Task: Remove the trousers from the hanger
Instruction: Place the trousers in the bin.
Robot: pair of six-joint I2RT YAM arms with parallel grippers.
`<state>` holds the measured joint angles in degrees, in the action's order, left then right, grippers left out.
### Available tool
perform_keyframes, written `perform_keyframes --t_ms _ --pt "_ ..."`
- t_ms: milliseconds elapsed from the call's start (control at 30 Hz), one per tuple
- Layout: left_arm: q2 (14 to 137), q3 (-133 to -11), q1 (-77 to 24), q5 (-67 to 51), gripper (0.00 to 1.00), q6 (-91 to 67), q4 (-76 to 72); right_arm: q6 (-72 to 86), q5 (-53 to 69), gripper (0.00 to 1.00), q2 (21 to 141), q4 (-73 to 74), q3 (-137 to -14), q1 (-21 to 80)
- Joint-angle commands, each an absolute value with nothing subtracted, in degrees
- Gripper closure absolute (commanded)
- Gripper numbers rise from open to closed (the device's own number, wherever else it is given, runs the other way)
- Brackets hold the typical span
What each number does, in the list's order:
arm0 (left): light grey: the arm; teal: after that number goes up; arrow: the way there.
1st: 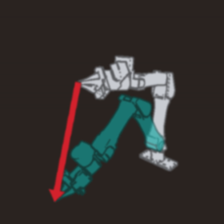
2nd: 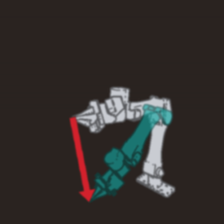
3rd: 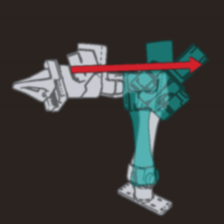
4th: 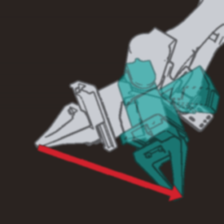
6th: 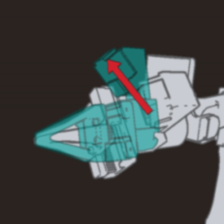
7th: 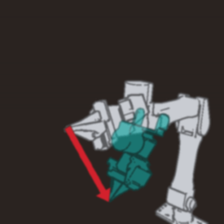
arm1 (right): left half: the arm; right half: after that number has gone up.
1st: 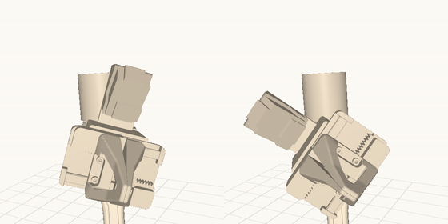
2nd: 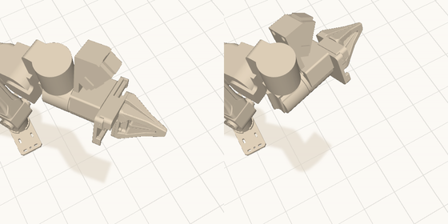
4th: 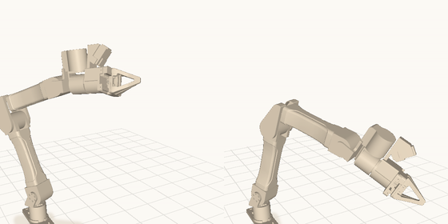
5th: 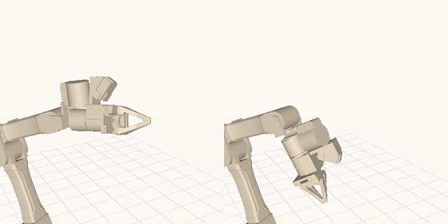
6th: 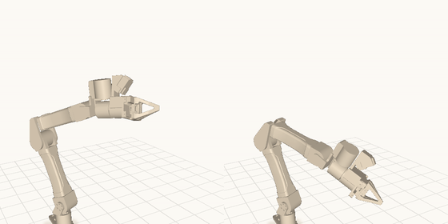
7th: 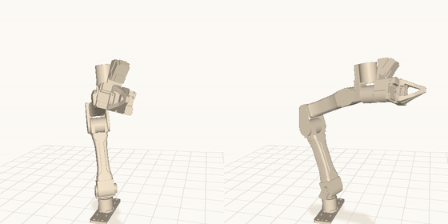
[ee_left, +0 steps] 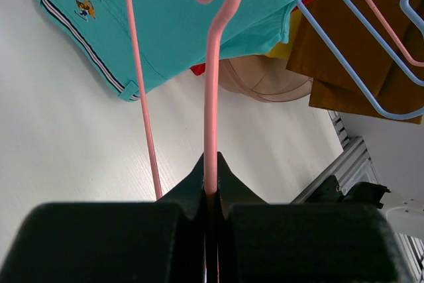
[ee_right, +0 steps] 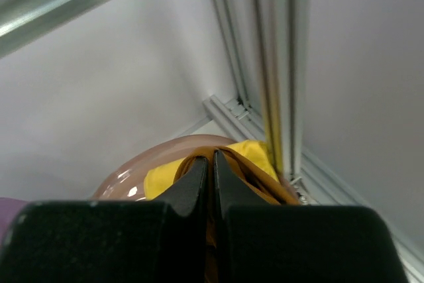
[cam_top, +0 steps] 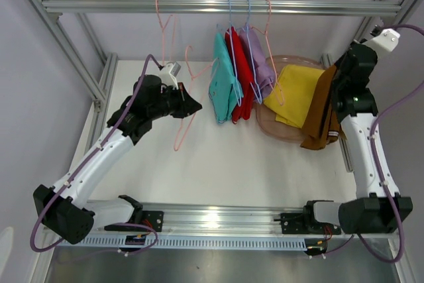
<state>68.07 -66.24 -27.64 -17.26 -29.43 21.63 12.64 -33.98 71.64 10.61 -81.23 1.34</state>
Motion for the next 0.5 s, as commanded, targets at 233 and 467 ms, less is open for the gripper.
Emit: perform_keyframes --t_ms 233,467 --pt "67.5 -70.0 -28.2 -20.8 1.00 -28.3 21.6 15.2 -33.0 1.00 84.2 -6.1 -83.7 6.7" --pt "67.1 -70.5 -28.2 -21.0 1.00 -27.9 22.1 14.4 -33.4 1.00 92.5 -8.1 -88.8 9.2"
